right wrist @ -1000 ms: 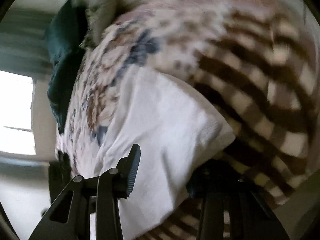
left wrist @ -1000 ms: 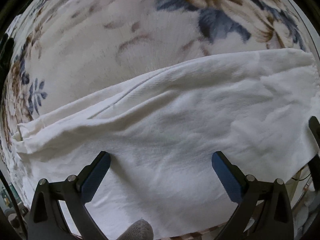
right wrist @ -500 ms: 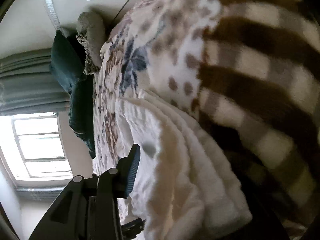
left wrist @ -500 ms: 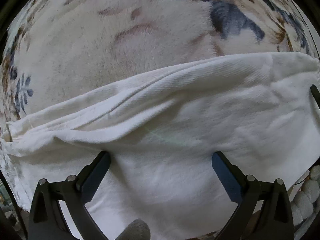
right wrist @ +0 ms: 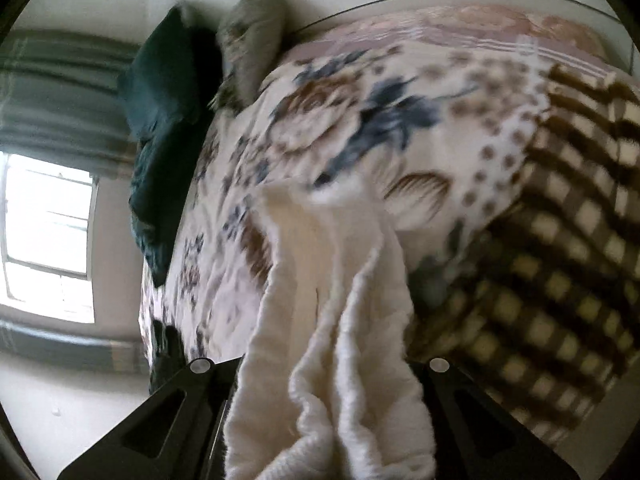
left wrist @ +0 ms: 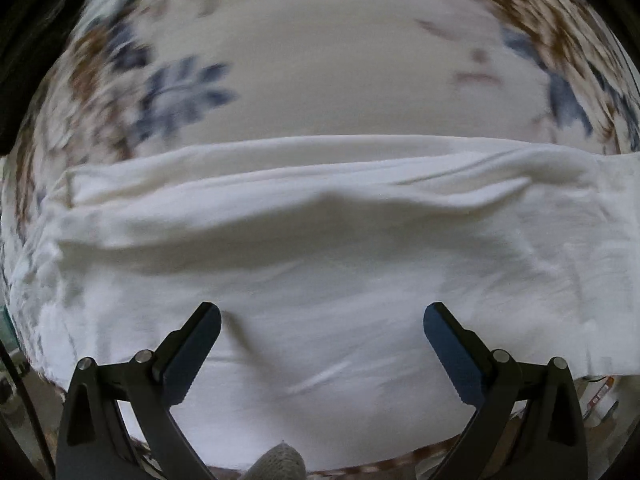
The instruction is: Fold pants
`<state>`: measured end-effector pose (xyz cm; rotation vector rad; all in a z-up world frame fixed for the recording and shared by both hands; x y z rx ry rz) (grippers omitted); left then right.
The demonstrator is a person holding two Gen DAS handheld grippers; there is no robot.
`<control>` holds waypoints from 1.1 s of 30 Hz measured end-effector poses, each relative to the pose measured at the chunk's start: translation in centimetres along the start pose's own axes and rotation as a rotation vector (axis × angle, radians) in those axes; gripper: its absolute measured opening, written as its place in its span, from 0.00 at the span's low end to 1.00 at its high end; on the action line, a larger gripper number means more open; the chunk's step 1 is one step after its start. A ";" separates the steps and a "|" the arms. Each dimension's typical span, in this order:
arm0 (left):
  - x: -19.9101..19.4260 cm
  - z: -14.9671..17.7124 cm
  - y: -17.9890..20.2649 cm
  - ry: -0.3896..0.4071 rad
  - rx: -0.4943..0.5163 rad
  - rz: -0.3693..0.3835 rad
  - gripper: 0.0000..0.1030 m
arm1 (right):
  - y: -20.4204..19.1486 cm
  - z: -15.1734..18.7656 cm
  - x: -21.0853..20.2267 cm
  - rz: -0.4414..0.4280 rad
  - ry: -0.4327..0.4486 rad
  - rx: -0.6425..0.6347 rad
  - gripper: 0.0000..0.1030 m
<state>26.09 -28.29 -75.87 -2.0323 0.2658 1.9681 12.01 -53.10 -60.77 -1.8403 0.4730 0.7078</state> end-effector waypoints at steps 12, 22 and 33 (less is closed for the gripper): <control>-3.6 5.4 -19.8 0.045 -0.252 -0.038 1.00 | -11.4 19.2 1.3 -0.044 -0.197 -0.209 0.05; -5.6 16.1 -36.2 0.047 -0.465 -0.119 1.00 | -15.7 42.7 7.9 -0.025 -0.478 -0.459 0.11; -6.3 12.6 -32.8 0.106 -0.521 0.169 1.00 | -16.6 38.1 3.4 0.012 -0.549 -0.401 0.78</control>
Point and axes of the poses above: each gripper's, at about its wrist camera, not at the fingertips, and x roughly the way its jaws point, y to its right, z to its underside, the point moved 9 cm from there along x, roughly the way its jaws point, and after that the axes turned 10 degrees about y, right-handed, at the moved point
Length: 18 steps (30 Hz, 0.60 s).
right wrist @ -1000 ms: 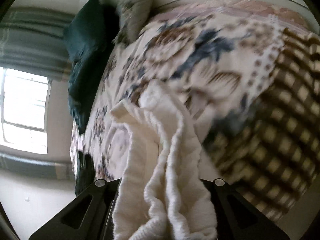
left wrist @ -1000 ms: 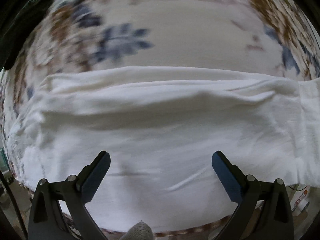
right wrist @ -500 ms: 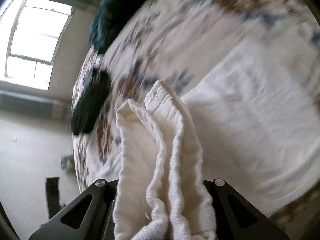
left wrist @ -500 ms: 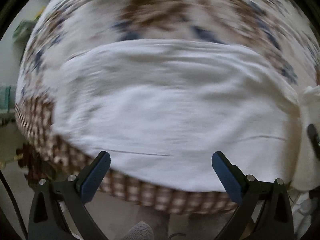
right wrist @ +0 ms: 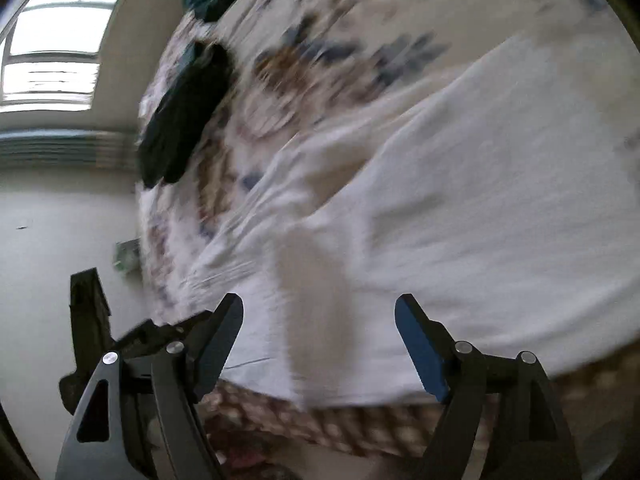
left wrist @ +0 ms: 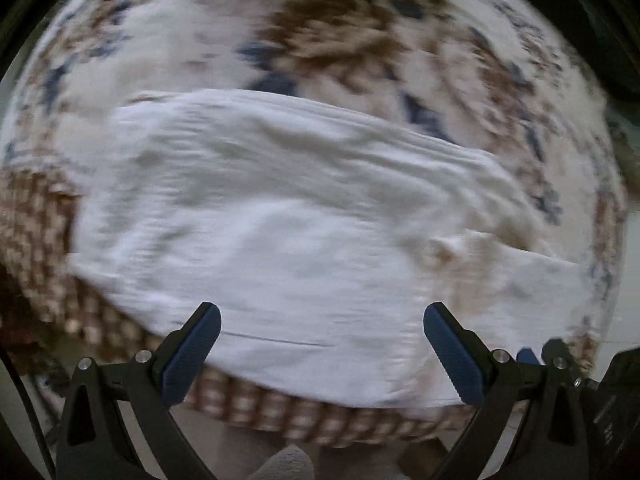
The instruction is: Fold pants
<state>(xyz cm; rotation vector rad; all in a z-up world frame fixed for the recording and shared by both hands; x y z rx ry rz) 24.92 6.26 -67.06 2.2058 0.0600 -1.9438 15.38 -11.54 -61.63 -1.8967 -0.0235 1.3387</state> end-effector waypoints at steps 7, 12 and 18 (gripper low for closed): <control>5.3 2.8 8.8 -0.083 0.114 0.027 0.65 | 9.2 -3.0 -4.3 0.222 0.060 0.069 0.78; 5.1 1.9 10.3 0.050 0.147 0.028 0.07 | 11.8 -3.7 -4.0 0.264 0.068 0.090 0.78; 5.9 1.6 9.8 0.066 0.161 0.008 0.10 | 10.6 -2.3 -1.3 0.312 0.003 0.002 0.78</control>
Point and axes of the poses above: each gripper's, at about its wrist camera, not at the fingertips, and x roughly the way its jaws point, y to its right, z to its underside, the point moved 9 cm from there along x, roughly the way its jaws point, and after that the axes turned 10 degrees about y, right-handed, at the moved point
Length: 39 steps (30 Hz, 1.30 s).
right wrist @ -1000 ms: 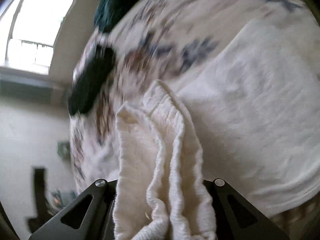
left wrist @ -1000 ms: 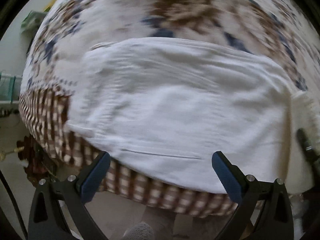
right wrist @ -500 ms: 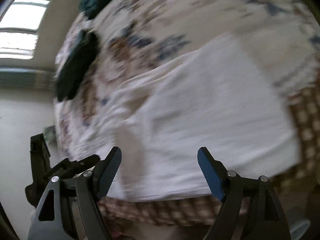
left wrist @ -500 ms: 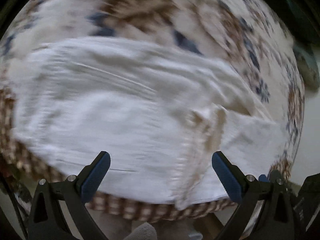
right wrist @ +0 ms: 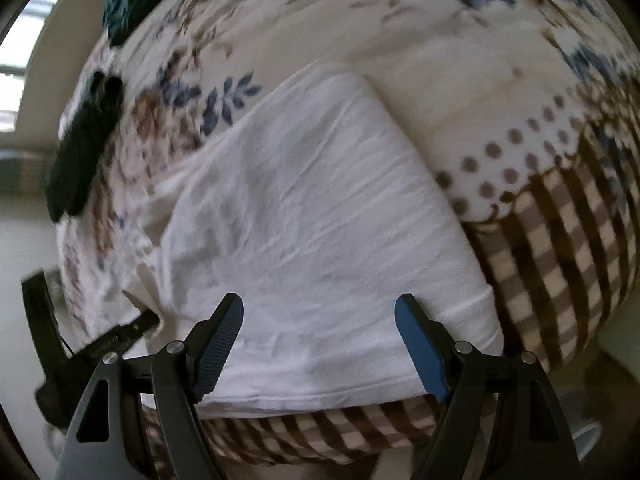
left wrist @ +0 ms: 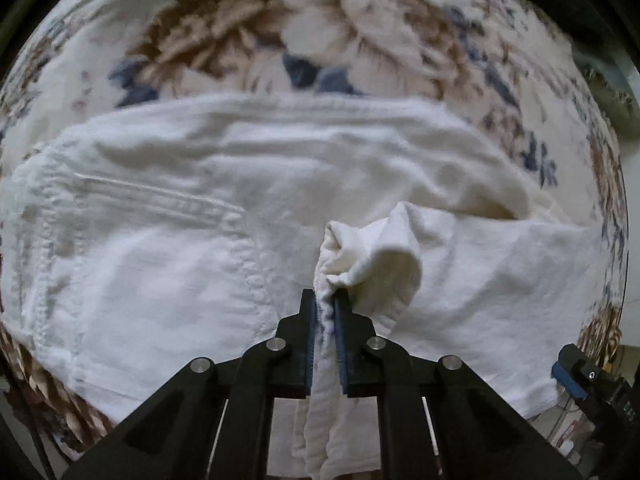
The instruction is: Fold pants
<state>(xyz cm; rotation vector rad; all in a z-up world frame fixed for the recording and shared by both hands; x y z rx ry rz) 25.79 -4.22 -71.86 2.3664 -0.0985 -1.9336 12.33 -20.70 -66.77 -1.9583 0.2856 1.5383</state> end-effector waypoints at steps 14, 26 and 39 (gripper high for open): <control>-6.2 0.8 -9.3 0.080 -0.108 0.008 0.94 | -5.0 0.2 1.3 0.370 -0.046 -0.418 0.88; -8.2 5.9 -28.1 0.159 -0.782 -0.035 0.94 | -15.3 6.3 5.3 0.227 -0.199 -0.480 0.88; -3.3 5.3 -29.5 0.237 -1.033 0.222 0.38 | -19.3 11.0 9.7 0.324 -0.258 -0.506 0.88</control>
Point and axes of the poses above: each gripper's, at about its wrist camera, not at the fingertips, and x roughly the way its jaws point, y to its right, z to its underside, the point moved 9 cm from there along x, roughly the way its jaws point, and after that the axes turned 10 degrees about y, right-handed, at the moved point
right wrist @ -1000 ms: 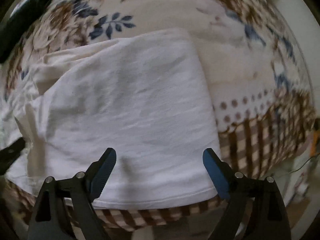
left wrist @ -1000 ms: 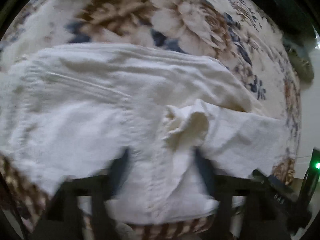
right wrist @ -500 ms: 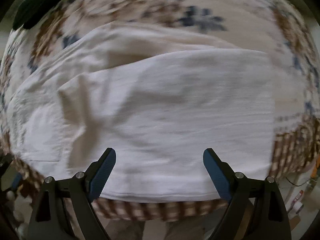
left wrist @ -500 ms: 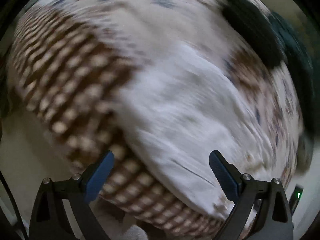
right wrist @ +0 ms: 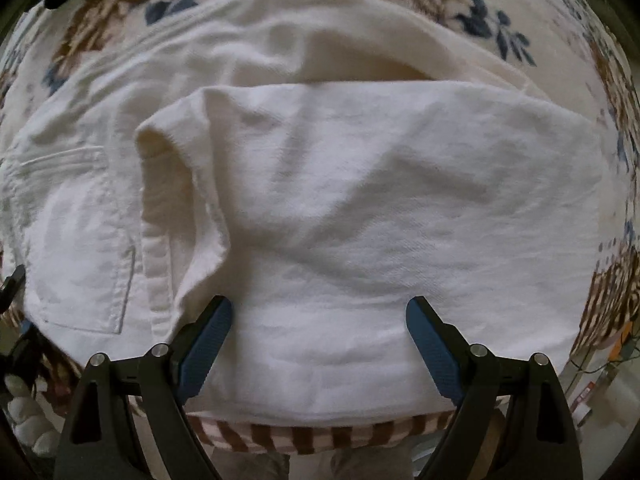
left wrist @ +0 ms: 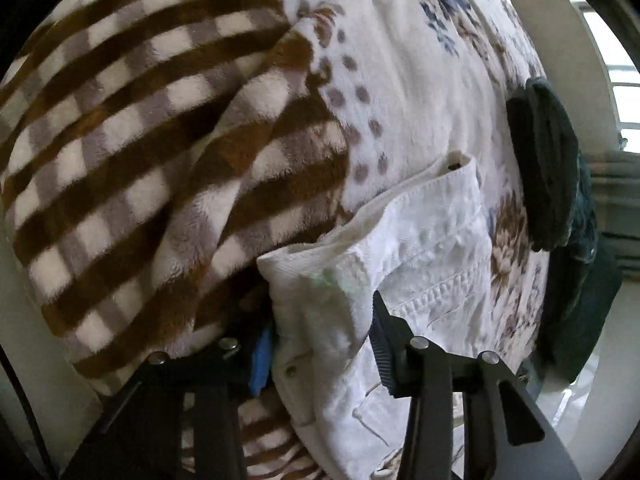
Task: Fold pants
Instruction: 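Lift the trouser cuff with the left gripper while the right gripper presses the folded trousers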
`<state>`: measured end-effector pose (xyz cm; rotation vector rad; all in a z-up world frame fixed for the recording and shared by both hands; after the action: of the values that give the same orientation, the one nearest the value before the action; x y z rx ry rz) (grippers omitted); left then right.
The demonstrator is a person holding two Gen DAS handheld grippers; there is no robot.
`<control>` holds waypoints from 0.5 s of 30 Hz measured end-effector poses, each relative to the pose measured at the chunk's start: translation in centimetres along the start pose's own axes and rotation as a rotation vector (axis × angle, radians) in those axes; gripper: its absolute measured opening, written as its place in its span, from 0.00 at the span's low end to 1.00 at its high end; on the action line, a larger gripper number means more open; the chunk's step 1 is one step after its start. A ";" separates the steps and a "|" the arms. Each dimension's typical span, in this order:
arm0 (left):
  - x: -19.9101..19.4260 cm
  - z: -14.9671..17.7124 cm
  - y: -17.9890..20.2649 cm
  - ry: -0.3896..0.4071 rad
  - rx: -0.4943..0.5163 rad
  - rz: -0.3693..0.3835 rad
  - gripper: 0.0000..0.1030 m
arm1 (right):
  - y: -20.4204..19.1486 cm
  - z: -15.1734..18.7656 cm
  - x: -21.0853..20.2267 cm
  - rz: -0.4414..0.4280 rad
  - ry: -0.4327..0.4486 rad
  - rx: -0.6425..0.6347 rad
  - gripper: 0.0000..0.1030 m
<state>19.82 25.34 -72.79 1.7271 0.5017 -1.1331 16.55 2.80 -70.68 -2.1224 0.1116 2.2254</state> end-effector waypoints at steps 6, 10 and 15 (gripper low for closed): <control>0.3 0.0 -0.9 0.003 -0.034 0.104 0.47 | -0.5 -0.6 1.4 -0.001 -0.026 0.010 0.93; 2.2 -0.4 -0.7 -0.006 -0.074 0.138 0.61 | -0.3 -3.0 2.5 -0.010 -0.045 0.049 0.99; 1.8 -0.4 0.5 0.032 -0.004 0.087 0.54 | -0.4 -4.8 3.3 -0.005 -0.084 0.069 1.00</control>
<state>21.32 25.20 -74.07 1.7491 0.4435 -1.0439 21.20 2.71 -74.22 -1.9898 0.1762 2.2695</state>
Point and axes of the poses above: each gripper's, at about its wrist camera, not at the fingertips, and x roughly the way its jaws point, y to its right, z to its underside, the point moved 9 cm from there along x, roughly the way its jaws point, and after that the axes turned 10 degrees about y, right-handed, at the moved point
